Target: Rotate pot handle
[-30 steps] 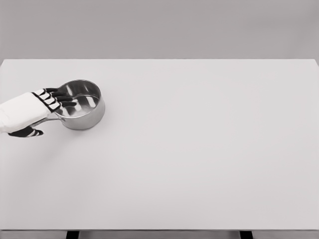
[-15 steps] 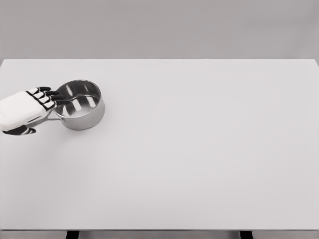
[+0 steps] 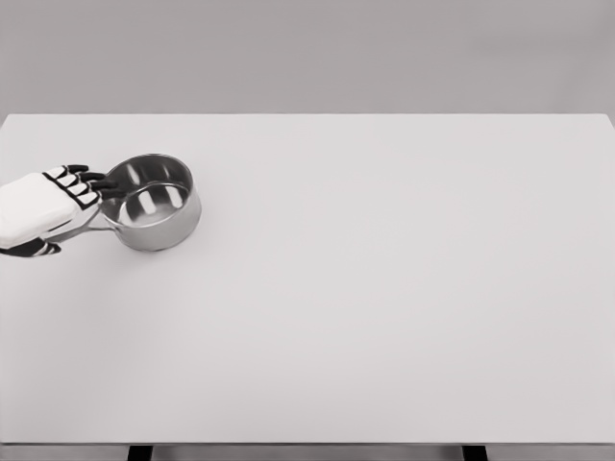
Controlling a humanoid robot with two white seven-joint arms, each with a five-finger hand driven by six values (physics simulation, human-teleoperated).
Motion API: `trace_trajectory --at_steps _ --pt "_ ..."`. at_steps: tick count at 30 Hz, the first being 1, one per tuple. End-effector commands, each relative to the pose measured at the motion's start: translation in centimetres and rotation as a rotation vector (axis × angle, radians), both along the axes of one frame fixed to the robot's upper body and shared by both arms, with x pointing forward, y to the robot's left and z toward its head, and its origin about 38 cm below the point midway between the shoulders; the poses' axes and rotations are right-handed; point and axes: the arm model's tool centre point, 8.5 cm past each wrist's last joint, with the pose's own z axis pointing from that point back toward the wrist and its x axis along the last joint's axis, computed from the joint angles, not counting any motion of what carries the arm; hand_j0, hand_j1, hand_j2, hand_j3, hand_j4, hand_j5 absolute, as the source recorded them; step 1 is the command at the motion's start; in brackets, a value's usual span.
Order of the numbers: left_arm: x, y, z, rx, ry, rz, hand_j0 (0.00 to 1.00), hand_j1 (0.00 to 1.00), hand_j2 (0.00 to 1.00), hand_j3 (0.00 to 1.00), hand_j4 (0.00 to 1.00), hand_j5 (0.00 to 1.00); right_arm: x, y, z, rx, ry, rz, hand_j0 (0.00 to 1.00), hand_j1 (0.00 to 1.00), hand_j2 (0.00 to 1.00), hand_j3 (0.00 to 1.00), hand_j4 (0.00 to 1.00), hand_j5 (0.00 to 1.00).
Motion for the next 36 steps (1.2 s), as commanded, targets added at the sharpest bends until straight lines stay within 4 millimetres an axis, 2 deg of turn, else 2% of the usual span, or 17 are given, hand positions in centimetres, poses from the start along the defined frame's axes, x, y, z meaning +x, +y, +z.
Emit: trace_trajectory --at_steps 1,16,27,36 --pt "0.0 0.2 -0.1 0.004 0.002 0.007 1.0 1.0 1.0 1.0 1.0 1.0 0.0 0.0 0.0 0.001 0.0 0.0 1.0 1.0 1.0 1.0 1.0 1.0" --pt "0.7 1.1 -0.1 0.015 0.003 0.038 1.0 1.0 1.0 1.0 1.0 1.0 0.0 0.0 0.0 0.001 0.0 0.0 1.0 1.0 1.0 1.0 1.0 1.0" --pt "0.7 0.1 -0.6 -0.003 0.004 0.016 1.0 1.0 1.0 1.0 1.0 1.0 0.0 0.0 0.0 0.001 0.0 0.0 1.0 1.0 1.0 1.0 1.0 1.0" --pt "1.0 0.4 -1.3 0.006 0.015 0.038 1.0 1.0 1.0 1.0 1.0 1.0 0.0 0.0 0.0 0.001 0.0 0.0 1.0 1.0 1.0 1.0 1.0 1.0"
